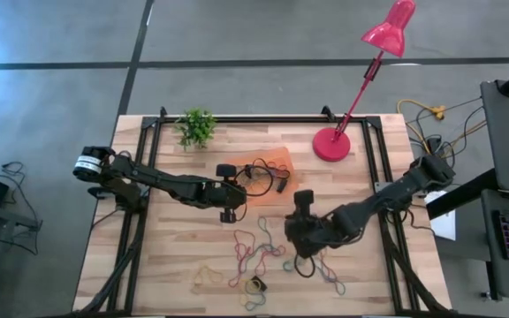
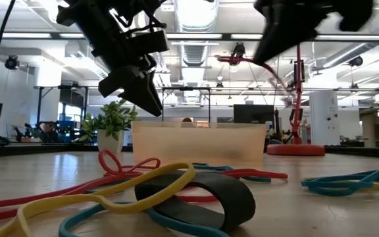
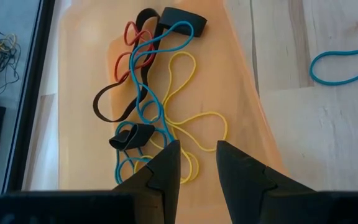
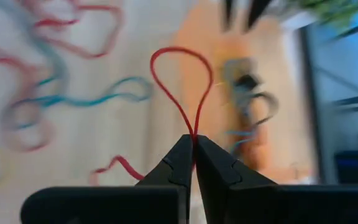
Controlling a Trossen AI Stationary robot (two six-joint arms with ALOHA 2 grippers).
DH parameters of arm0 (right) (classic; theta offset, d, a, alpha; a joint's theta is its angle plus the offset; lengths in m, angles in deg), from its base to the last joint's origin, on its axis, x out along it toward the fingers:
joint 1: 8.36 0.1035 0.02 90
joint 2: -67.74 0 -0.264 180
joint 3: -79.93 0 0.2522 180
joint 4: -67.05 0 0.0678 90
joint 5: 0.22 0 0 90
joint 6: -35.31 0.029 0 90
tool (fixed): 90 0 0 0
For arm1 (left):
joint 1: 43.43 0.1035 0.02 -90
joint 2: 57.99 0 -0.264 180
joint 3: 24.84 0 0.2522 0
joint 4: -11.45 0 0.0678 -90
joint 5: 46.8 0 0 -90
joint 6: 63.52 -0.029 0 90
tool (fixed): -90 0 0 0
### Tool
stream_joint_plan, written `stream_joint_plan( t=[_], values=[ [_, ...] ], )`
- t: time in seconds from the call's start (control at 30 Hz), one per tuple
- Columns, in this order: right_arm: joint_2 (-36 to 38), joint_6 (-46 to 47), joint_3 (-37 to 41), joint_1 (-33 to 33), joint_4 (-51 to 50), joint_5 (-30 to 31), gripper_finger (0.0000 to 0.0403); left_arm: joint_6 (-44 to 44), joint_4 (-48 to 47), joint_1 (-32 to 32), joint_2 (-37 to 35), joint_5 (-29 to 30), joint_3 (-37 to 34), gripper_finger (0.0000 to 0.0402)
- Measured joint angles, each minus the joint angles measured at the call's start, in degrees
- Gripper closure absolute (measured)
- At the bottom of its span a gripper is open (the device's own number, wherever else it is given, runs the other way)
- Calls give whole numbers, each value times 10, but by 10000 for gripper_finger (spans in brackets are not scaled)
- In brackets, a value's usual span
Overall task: Pick and place rubber bands into bin
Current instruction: Put the red rubber band into the orange bin
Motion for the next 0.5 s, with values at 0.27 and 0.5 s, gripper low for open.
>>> stream_joint_plan(
  t=[0.27, 0.5],
  values=[
    [0, -56, -8, -68, 2, 71, 395, 0, -1, -1, -5, 0, 0, 313],
    [0, -58, 4, -146, 5, 78, 394, 1, -8, -1, -23, 0, -9, 313]
  ],
)
